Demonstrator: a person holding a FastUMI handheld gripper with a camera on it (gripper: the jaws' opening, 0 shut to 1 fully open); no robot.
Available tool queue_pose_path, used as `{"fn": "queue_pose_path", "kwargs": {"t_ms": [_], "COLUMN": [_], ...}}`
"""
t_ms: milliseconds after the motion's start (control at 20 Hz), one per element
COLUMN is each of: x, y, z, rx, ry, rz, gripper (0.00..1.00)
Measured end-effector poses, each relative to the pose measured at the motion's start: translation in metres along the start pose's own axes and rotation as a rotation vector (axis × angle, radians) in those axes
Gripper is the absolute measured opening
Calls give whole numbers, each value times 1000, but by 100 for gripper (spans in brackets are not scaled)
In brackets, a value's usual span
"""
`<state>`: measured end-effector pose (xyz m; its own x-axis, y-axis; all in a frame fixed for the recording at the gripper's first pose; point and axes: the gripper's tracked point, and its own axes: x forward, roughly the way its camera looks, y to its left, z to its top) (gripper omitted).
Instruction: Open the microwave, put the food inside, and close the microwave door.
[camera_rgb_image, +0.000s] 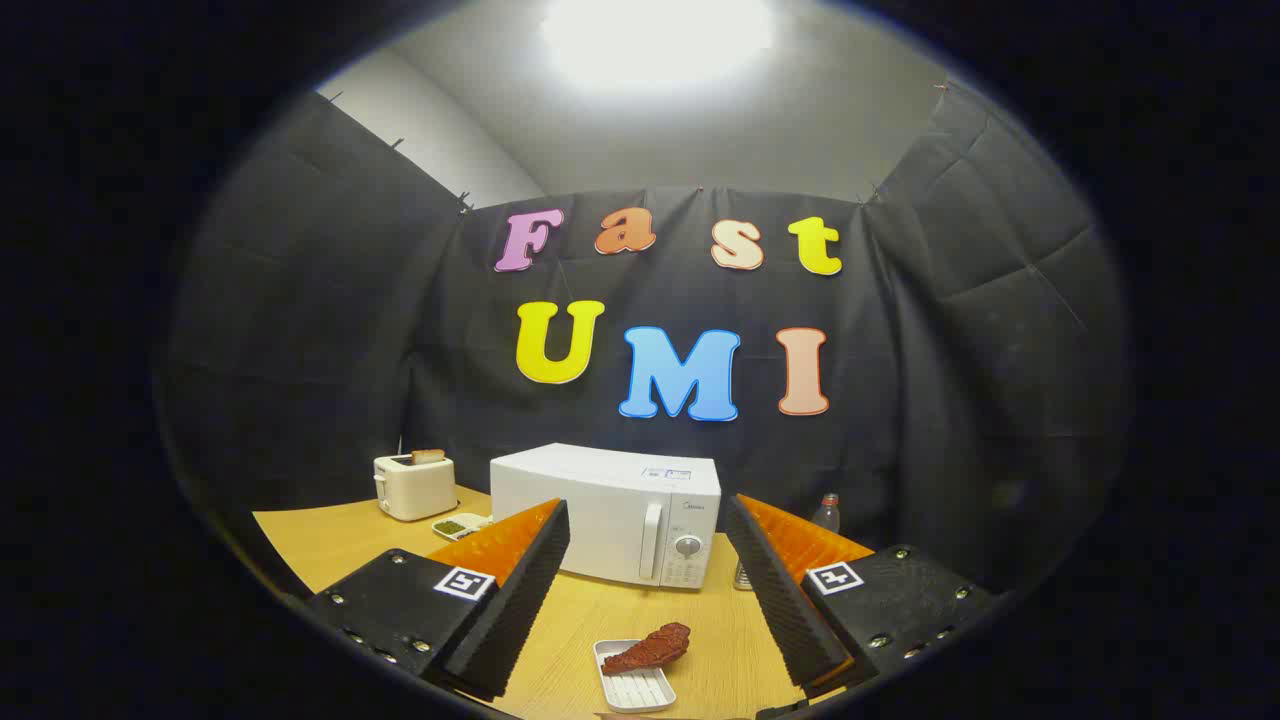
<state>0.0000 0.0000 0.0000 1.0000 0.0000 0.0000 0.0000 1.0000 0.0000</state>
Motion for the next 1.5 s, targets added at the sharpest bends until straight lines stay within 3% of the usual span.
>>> {"fn": "queue_pose_path", "kwargs": {"t_ms": [1100,1500], "x": [-7,17], "y": [3,7], "z": [8,-4], "rx": [47,58], "ry": [-28,-26], "rz": [18,17], "gripper": [98,98]}}
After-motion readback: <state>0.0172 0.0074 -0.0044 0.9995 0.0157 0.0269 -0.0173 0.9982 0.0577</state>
